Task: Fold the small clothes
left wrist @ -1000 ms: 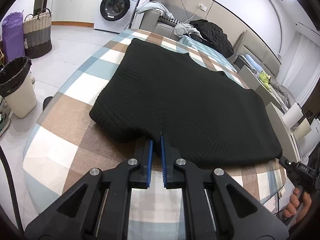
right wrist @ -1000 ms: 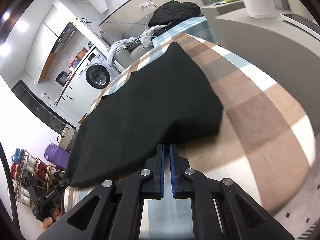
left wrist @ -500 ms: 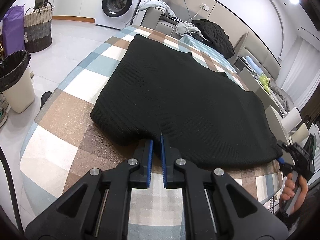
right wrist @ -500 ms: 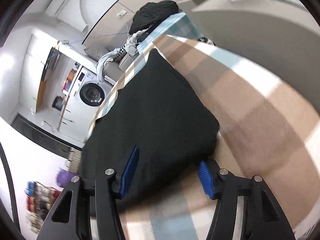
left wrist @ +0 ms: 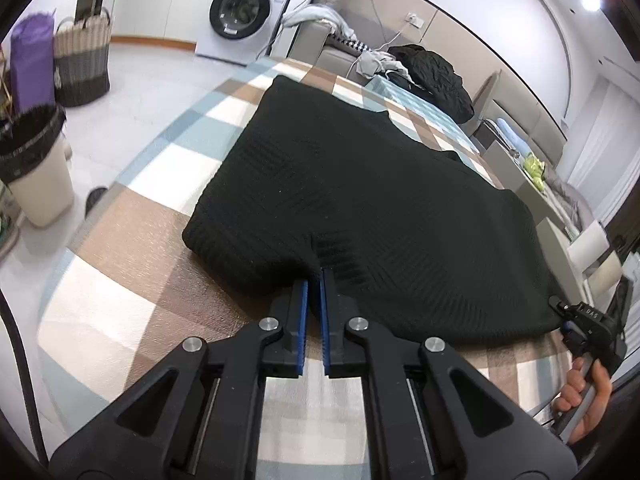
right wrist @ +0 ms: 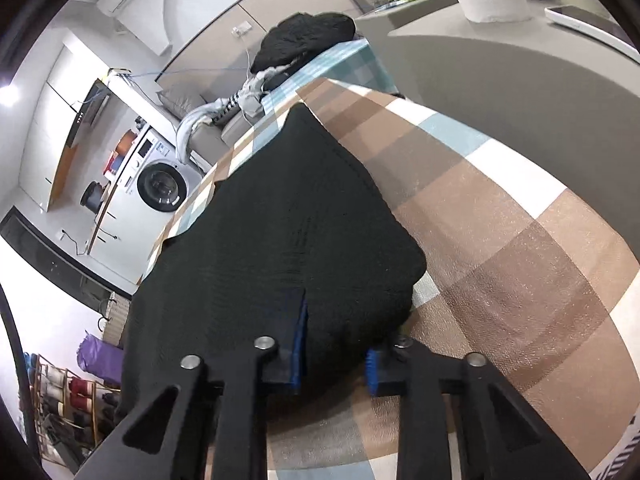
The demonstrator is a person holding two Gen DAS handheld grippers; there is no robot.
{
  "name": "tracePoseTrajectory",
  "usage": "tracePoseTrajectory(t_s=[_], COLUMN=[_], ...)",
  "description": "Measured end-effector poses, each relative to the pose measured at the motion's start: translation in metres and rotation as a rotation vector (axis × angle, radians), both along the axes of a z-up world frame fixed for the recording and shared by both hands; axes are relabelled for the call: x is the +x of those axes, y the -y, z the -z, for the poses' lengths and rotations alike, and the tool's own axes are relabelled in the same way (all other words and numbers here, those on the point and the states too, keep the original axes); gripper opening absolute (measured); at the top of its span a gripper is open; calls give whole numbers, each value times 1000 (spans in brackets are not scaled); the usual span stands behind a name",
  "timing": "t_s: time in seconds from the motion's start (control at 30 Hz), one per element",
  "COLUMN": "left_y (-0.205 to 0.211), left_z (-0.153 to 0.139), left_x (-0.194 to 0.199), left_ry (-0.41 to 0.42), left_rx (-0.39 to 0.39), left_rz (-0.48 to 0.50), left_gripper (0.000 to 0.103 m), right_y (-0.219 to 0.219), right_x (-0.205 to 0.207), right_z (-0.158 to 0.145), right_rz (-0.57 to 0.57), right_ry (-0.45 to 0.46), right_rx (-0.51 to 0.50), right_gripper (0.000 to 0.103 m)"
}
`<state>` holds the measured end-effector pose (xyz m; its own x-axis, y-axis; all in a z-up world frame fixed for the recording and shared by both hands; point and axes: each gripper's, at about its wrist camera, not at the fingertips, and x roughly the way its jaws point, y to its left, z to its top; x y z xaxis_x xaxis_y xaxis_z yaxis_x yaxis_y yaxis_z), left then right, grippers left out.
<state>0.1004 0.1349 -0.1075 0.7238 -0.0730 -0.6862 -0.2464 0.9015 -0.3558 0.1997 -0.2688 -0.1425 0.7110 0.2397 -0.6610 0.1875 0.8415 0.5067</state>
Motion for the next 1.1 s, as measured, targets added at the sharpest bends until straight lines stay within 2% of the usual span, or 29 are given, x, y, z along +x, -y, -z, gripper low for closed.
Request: tracePoseTrajectory(t_s=[0.13, 0.4, 0.5, 0.53, 0.6, 0.63, 0.67, 0.7, 0.73, 0.8, 0.9, 0.93, 1.0, 1.03, 1.1], left_y=[4, 12, 18, 19, 16, 14, 11, 8, 5, 1, -2, -2, -2, -1, -1], left_z=[-5, 0, -2, -1, 1, 1, 0, 1, 1, 4, 6, 6, 6, 5, 5], left_x=[-13, -57, -61, -63, -61, -62, -64, -65, -66, -65, -65, -65, -65, -65, -65], left_ry=[22, 13, 10, 3, -33, -39, -43, -48, -50, -68, -57, -50, -32, -20, -10], left_rx=[25, 2, 29, 28, 16, 8, 11, 10, -4, -23, -39, -39, -29, -20, -5], left_rz=[0, 54, 58, 58, 51, 45, 31, 16, 4, 7, -1, -1, 1, -1, -2], left_gripper=[3, 3, 3, 4, 10, 18, 24, 36, 40, 40, 40, 40, 40, 32, 25], right_y=[4, 25, 28, 30, 33, 38, 41, 44, 50, 54, 54, 55, 53, 51, 53], right_x=[-17, -60, -66, -68, -71, -74, -77, -77, -77, -74, -74, -78, -79, -76, -71], right_z=[-3, -2, -4, -5, -8, -9, -11, -10, -9, -8, -7, -10, -19, -20, -18], right_rz=[-23, -53, -73, -68, -50, -29, -9, 13, 29, 30, 14, 13, 3, 1, 13], right_ry=[4, -21, -26, -31, -26, -15, -10, -13, -15, -6, 28, 60, 89, 61, -6], right_rx=[-6, 5, -7, -9, -12, -12, -9, 1, 27, 49, 93, 116, 54, -2, -45], right_gripper=[17, 18, 20, 24, 35, 39, 40, 40, 40, 39, 22, 22, 22, 22, 23])
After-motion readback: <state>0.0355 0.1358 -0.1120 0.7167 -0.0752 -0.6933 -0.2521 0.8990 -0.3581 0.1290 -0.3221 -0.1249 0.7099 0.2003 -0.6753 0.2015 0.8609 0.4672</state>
